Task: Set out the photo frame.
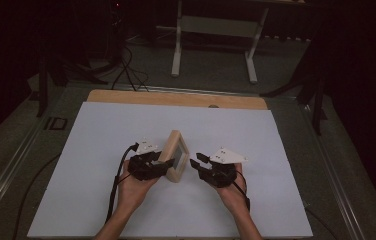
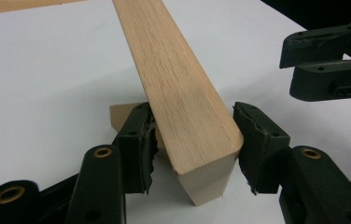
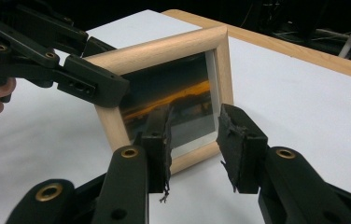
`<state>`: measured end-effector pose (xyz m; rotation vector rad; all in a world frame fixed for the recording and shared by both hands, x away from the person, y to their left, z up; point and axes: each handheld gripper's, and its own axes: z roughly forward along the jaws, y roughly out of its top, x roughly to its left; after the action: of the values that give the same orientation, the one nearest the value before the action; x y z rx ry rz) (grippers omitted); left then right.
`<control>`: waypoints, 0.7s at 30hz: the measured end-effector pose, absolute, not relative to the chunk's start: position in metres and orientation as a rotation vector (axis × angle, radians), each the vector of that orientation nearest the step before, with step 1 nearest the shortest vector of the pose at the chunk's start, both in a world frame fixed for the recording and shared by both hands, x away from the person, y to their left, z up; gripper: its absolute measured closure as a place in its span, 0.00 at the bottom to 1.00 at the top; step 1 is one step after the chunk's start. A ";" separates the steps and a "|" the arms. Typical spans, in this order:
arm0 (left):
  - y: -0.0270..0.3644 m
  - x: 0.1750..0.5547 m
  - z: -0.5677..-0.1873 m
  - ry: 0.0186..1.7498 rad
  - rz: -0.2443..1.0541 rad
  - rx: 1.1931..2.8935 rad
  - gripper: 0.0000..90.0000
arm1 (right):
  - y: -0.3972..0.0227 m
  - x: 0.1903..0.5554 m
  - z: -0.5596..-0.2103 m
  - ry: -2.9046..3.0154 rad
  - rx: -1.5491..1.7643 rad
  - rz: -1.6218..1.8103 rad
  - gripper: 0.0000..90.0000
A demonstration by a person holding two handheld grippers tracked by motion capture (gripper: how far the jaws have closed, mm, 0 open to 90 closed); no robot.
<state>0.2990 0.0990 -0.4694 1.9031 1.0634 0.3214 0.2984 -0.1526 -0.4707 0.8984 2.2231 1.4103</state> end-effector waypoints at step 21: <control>0.102 0.299 -0.469 1.064 0.348 1.911 0.61 | -0.159 0.300 -0.466 2.185 0.917 1.427 0.71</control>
<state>0.2995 0.1025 -0.4686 1.9109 1.0638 0.3476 0.2997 -0.1586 -0.4660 0.9172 2.1853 1.4269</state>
